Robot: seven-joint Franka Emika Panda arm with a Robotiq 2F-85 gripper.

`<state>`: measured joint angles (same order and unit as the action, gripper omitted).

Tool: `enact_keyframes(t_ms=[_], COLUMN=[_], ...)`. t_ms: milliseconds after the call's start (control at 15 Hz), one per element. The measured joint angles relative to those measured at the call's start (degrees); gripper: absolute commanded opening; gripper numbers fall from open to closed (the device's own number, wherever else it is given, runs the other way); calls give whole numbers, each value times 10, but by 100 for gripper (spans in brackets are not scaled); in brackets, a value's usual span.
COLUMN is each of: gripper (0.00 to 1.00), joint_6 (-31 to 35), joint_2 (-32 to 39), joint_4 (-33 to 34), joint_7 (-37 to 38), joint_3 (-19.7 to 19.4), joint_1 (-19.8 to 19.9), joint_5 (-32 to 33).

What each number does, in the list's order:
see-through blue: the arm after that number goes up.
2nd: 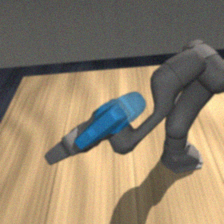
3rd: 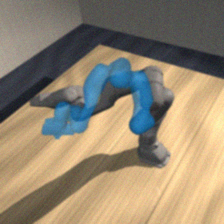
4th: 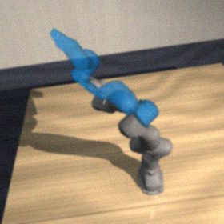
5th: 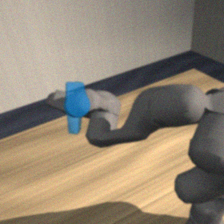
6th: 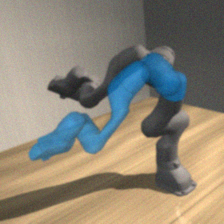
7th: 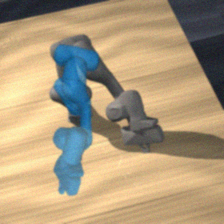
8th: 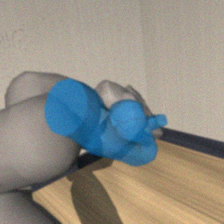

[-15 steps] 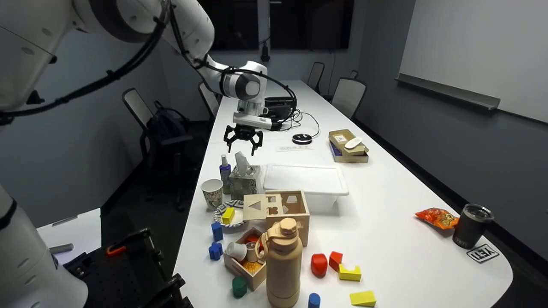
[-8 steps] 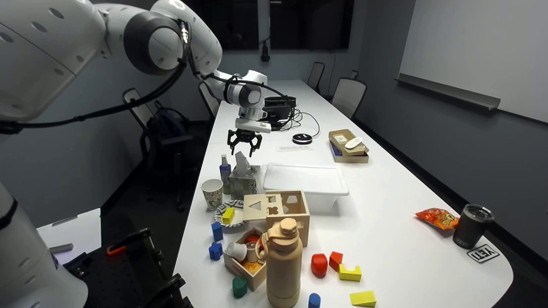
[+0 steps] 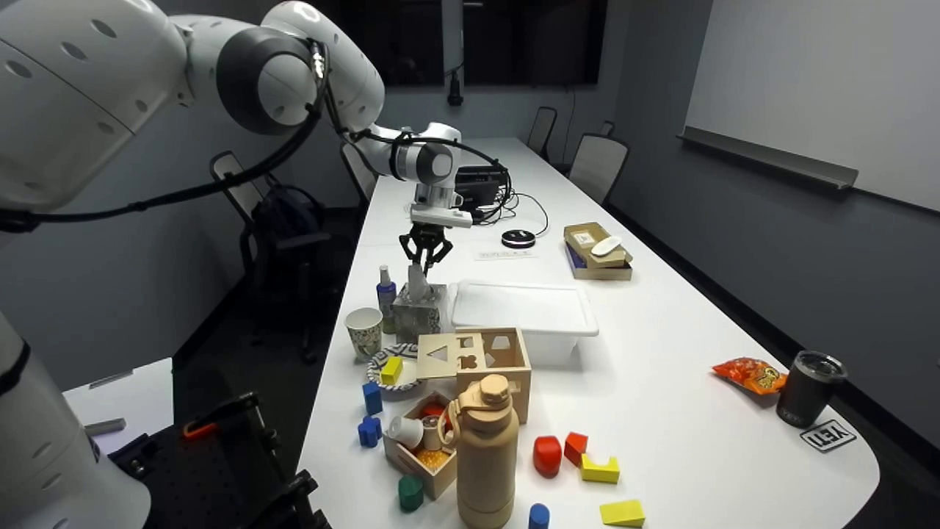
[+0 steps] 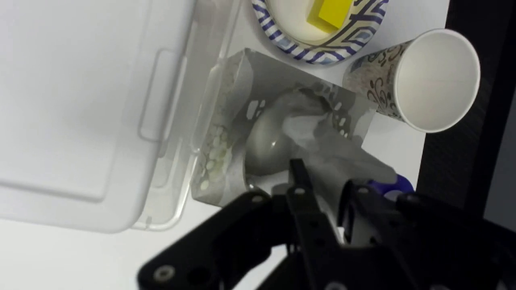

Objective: Remove one tissue square from the box and use it wipe the black and white bowl.

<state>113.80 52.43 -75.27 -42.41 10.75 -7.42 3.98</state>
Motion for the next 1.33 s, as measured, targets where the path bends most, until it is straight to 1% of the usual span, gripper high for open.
enact_keyframes(t_ms=[267, 533, 867, 1333], gripper=[0, 0, 0, 0], joint_6=[-53, -85, -110, -131], joint_2=[-1, -15, -64, -155], joint_4=[7, 17, 20, 8], joint_7=[3, 32, 69, 90], joint_3=[2, 9, 9, 8], joint_1=[-3, -10, -14, -13], joint_5=[0, 0, 0, 0])
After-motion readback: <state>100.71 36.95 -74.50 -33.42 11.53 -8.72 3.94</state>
